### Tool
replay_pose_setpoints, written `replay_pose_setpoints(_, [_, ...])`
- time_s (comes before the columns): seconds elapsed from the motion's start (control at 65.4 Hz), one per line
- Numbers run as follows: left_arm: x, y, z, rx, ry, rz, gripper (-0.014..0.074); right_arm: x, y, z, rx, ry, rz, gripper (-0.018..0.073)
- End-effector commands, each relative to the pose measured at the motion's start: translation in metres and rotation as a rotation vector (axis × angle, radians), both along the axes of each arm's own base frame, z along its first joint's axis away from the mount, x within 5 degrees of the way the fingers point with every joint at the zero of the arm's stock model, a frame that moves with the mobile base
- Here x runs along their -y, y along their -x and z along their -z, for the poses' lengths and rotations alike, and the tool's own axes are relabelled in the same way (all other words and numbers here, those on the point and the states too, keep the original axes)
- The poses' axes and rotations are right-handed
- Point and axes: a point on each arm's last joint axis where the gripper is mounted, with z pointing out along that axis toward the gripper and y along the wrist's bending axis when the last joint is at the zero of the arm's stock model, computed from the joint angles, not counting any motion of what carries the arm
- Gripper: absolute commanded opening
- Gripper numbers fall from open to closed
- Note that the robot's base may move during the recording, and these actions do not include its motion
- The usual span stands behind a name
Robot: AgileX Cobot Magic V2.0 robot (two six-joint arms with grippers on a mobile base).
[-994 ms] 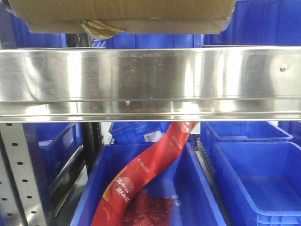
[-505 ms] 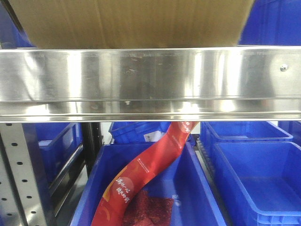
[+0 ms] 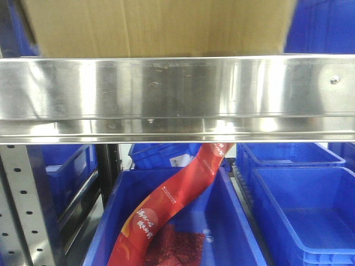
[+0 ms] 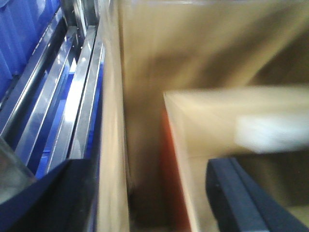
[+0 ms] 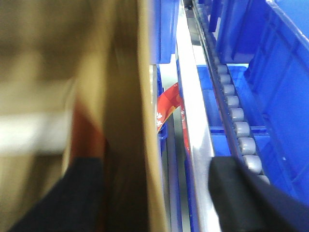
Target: Stack two boxes on right shelf middle
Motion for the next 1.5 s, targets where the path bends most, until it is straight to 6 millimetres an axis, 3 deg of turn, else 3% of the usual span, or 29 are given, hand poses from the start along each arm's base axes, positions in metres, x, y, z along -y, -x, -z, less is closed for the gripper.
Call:
replay_pose_setpoints(0.0, [-0.001, 0.004, -0.009, 0.037, 0.016, 0.011, 0.0402, 0.004, 0.002, -0.007, 0.026, 0.008, 0.012, 0.0370])
replay_pose_setpoints(0.138, [-0.002, 0.008, -0.012, 0.044, 0.020, 0.009, 0.0400, 0.009, 0.010, -0.013, 0.028, 0.003, 0.023, 0.0367])
replay_pose_setpoints(0.214, [-0.003, 0.008, -0.013, 0.042, 0.020, 0.008, 0.0360, 0.010, 0.013, -0.016, 0.032, 0.011, 0.018, 0.0295])
replay_pose_setpoints(0.306, [-0.003, 0.009, -0.013, 0.041, 0.019, 0.007, 0.0160, 0.011, 0.015, -0.016, 0.027, 0.023, 0.015, 0.0067])
replay_pose_setpoints(0.398, [-0.004, 0.010, -0.011, 0.019, 0.013, -0.005, -0.0094, 0.012, 0.016, -0.017, 0.021, 0.042, 0.008, -0.0162])
replay_pose_setpoints(0.612, [-0.005, 0.026, -0.012, 0.022, -0.002, 0.089, -0.0090, 0.018, 0.023, -0.022, 0.079, 0.081, -0.089, -0.0162])
replay_pose_setpoints(0.719, [-0.004, 0.039, 0.006, 0.052, 0.006, 0.167, -0.0091, 0.028, 0.032, -0.021, 0.181, -0.021, -0.162, -0.0162])
replay_pose_setpoints(0.826, [-0.008, 0.059, 0.022, 0.137, 0.033, 0.225, -0.0091, 0.049, 0.044, -0.004, 0.241, -0.058, -0.148, -0.0162])
replay_pose_setpoints(1.009, [-0.018, 0.094, 0.043, 0.255, 0.086, 0.292, -0.0091, 0.091, 0.084, 0.027, 0.287, -0.078, -0.052, -0.0162])
replay_pose_setpoints(1.162, [-0.041, 0.111, 0.068, 0.275, 0.196, 0.228, -0.0091, 0.118, 0.121, 0.048, 0.354, -0.100, 0.037, -0.0162])
replay_pose_setpoints(1.483, [-0.094, 0.172, 0.115, 0.350, 0.178, 0.053, -0.0091, 0.124, 0.201, 0.119, 0.432, -0.045, 0.035, -0.0162])
